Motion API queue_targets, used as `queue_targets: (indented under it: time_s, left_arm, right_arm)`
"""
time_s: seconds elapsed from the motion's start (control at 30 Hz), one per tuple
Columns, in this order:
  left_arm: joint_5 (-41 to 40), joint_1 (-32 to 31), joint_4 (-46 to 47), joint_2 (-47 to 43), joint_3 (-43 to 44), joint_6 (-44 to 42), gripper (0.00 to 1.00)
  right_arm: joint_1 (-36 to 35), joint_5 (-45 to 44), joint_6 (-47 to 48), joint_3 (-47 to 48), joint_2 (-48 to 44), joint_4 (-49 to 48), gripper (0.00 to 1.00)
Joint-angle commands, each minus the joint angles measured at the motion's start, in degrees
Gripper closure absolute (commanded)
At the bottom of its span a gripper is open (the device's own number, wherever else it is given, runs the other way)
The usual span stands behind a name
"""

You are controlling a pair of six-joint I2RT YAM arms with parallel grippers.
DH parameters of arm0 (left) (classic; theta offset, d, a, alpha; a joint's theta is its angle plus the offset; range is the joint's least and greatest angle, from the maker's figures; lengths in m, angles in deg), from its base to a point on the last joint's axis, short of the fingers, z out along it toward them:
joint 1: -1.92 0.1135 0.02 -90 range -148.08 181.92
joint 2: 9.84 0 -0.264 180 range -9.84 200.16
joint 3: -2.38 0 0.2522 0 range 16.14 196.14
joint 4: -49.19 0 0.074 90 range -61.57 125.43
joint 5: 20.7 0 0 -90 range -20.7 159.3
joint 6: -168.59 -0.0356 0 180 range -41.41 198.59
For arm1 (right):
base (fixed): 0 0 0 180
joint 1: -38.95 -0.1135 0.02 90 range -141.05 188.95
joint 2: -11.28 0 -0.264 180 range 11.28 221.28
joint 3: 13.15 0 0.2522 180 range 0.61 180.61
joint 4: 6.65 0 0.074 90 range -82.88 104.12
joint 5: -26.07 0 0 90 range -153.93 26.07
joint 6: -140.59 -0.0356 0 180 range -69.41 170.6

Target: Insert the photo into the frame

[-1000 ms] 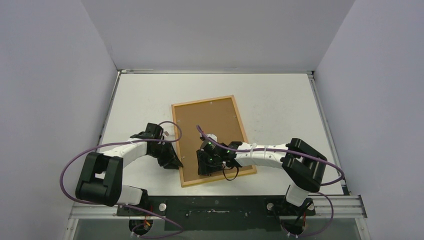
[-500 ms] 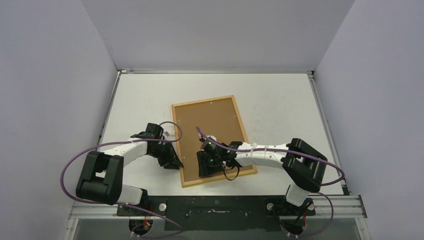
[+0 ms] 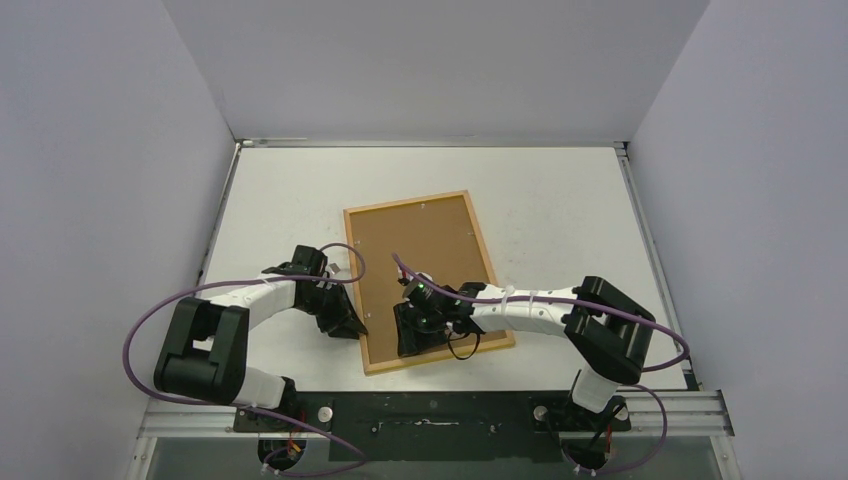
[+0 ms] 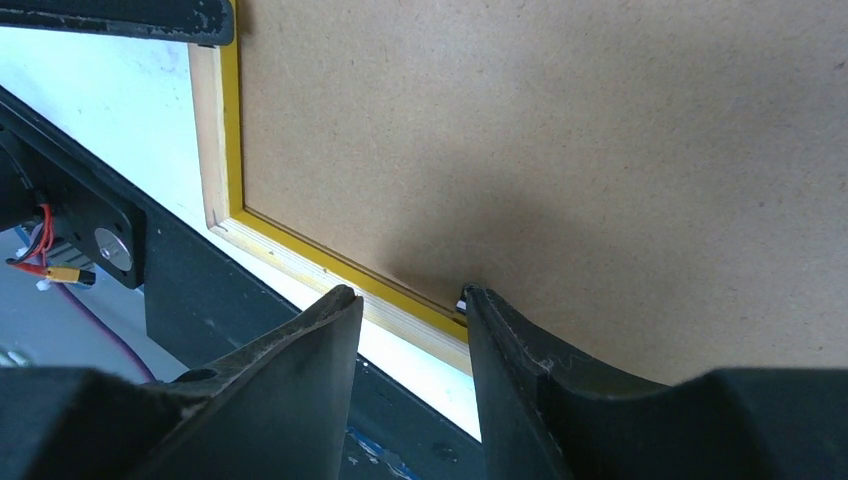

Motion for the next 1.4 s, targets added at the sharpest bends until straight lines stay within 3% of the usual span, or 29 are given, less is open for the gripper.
queue_targets:
  time_s: [0.0,0.23,0.4,0.67,0.83,1.03,1.27,1.37]
  left_arm:
    - [-2.3,-0.2,3.4,2.0,0.5,0.5,0.94]
    - [-2.2,-0.2,3.3,2.2,0.9,0.5,0.94]
    - [-2.2,0.2,2.7,1.4,1.7,0.2,0.92]
    - [-0.4,4.8,-0.7,-3.2,7.4,-2.0,0.69]
    - [-1.3,11.5,-4.0,-7.7,12.4,-4.2,0.58]
    - [-5.4,16.3,-8.3,-10.9,16.8,-6.3,0.48]
    - [-16.7,20.3,-14.2,-14.6,17.4,-6.4,0.42]
    - [-17.7,22.1,-14.8,-14.3,16.4,-6.6,0.41]
  right_arm:
    - [-0.4,3.5,-1.6,-1.6,-0.2,-1.0,0.56]
    - [-0.2,2.7,-2.0,-1.1,-0.8,-0.7,0.56]
    - [0.0,-4.4,-0.4,2.7,-4.5,5.3,0.55]
    - [0.7,-13.5,2.5,10.6,-8.0,10.0,0.51]
    - [1.2,-25.8,1.0,15.7,-6.7,11.6,0.5]
    - [1.5,-34.2,-0.6,27.7,2.2,18.5,0.5]
    - [0.8,-33.5,0.6,45.0,17.5,24.9,0.52]
    - [0.4,-33.1,0.8,51.1,23.2,25.1,0.55]
